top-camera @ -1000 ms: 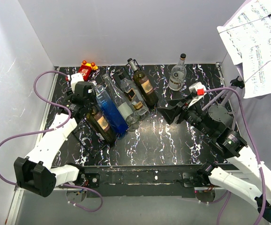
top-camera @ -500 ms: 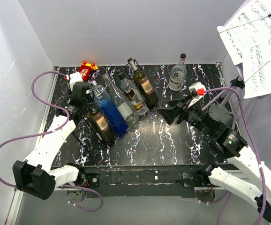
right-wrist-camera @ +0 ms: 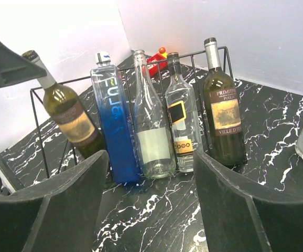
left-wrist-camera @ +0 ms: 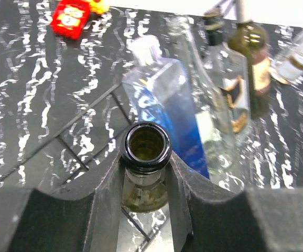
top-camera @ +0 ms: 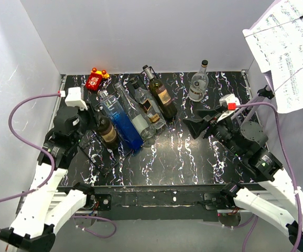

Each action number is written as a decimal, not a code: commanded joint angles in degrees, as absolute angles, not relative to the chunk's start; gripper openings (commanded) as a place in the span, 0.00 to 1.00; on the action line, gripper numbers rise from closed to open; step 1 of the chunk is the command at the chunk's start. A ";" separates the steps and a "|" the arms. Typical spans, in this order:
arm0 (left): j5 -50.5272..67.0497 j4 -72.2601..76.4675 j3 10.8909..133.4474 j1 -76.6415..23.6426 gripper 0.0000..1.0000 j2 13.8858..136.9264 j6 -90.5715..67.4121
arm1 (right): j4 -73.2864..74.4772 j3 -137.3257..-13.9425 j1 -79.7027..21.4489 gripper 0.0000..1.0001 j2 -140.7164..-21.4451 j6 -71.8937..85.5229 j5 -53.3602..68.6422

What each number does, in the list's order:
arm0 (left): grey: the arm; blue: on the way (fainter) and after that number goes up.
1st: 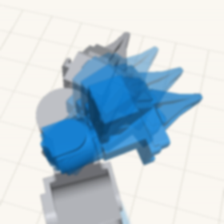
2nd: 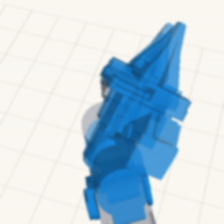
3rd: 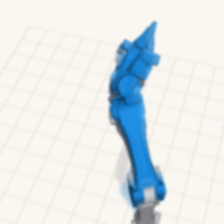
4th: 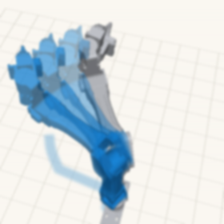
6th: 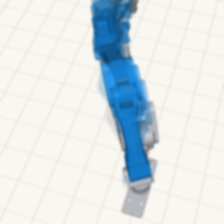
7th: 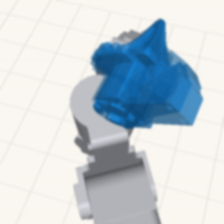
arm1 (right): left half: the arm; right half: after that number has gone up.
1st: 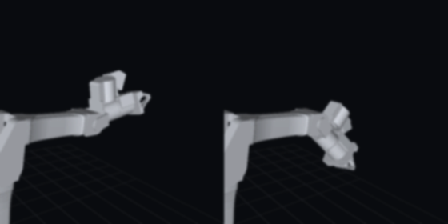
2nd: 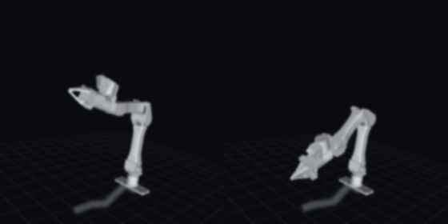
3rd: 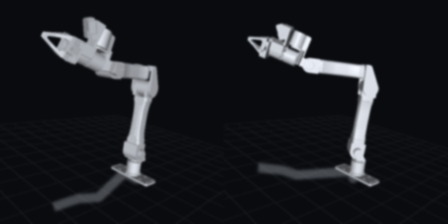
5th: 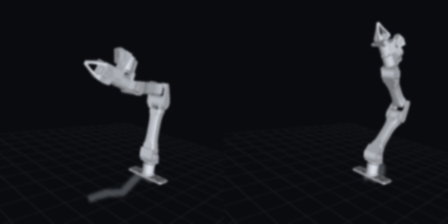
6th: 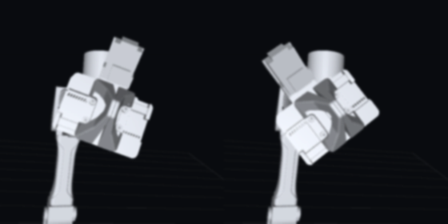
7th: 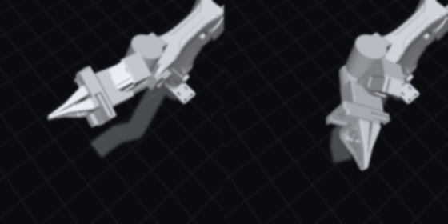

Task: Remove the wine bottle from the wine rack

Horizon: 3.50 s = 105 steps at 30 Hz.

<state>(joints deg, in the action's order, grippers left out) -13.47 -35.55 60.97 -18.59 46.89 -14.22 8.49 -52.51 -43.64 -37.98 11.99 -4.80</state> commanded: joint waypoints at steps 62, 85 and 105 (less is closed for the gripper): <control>11.35 -7.29 57.57 -50.80 0.80 58.45 -8.69 | 5.19 -46.50 -43.86 0.77 -39.72 14.85 18.81; -41.39 -26.46 55.13 -50.27 0.98 46.77 -3.52 | -0.44 -50.27 -49.66 0.25 -52.74 14.95 3.11; -40.96 -21.53 43.15 -50.27 0.98 36.12 0.88 | -19.41 -61.96 -23.83 0.01 -68.80 -7.03 -29.53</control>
<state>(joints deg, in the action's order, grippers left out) -41.15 -22.02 42.78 -50.37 35.97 0.51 -5.52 -55.92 -27.59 -65.63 -3.88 -26.35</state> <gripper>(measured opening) 0.981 0.359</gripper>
